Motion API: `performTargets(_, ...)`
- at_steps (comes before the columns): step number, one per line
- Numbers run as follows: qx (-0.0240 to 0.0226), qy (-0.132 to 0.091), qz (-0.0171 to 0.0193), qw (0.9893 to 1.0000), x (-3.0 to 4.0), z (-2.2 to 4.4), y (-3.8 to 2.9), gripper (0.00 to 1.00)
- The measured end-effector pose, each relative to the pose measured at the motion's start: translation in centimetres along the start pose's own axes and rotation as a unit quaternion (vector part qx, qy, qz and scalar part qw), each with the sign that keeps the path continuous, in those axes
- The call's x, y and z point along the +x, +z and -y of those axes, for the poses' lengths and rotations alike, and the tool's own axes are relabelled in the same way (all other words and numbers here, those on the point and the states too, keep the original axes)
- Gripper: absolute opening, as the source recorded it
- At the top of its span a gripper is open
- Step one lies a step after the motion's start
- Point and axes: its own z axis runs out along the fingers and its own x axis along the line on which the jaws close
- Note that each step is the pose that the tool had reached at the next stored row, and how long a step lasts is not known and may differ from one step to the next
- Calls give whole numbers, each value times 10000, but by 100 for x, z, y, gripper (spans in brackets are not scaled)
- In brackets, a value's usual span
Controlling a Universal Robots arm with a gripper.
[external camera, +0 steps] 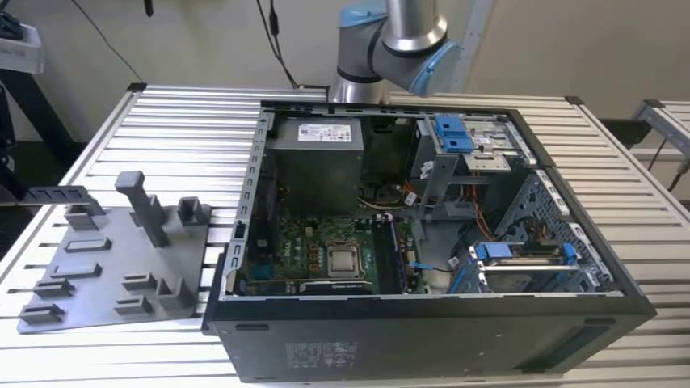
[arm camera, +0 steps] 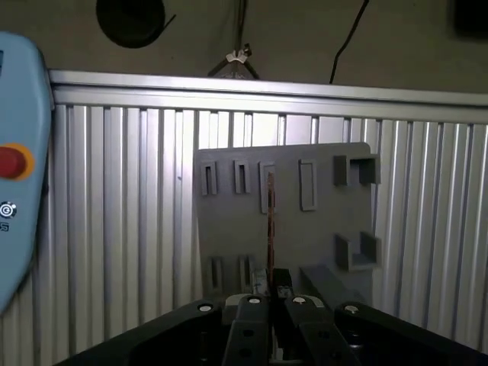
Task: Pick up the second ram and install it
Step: 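Pick up the second ram and move it above second insertion slot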
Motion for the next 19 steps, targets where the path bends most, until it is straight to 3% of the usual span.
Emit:
performTargets(11,0,0,0,10000,-14,1,-159,14)
performTargets(19,-1,-1,1,10000,-15,6,-168,14)
